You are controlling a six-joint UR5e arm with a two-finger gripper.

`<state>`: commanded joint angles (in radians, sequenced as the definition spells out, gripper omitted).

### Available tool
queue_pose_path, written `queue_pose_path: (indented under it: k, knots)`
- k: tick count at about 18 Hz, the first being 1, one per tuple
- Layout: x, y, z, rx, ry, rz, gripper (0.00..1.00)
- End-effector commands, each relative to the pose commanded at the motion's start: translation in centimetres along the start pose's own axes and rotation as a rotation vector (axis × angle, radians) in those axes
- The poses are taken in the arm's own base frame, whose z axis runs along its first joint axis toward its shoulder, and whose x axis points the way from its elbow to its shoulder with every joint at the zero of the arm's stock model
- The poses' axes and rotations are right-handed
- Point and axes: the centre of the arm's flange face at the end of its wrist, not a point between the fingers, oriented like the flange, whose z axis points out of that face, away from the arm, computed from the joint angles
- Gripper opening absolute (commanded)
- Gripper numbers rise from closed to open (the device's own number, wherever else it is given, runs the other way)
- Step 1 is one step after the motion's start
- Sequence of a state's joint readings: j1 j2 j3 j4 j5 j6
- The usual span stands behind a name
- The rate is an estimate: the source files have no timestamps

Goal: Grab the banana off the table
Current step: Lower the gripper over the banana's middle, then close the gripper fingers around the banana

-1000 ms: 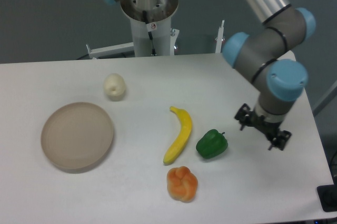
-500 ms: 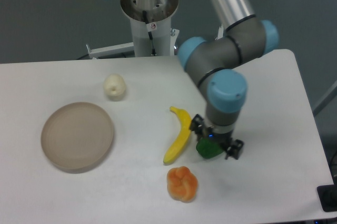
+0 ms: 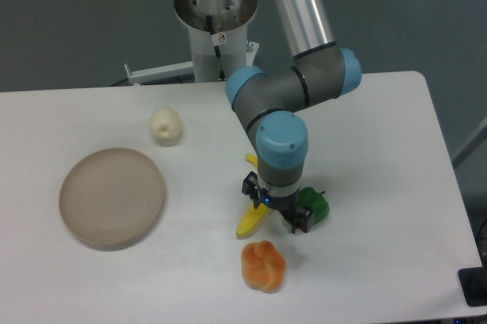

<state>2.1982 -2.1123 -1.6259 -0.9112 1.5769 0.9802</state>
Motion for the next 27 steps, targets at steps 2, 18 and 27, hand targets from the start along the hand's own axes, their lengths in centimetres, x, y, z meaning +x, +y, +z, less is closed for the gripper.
queue_pose_path:
  k: [2,18,27]
  knots:
    - [0.8,0.5,1.1,-0.015,0.022,0.000,1.00]
    - [2.8,0.2,2.6,-0.035,0.054,-0.061,0.27]
    - [2.2,0.5,-1.6,-0.005,0.006,-0.069,0.21]
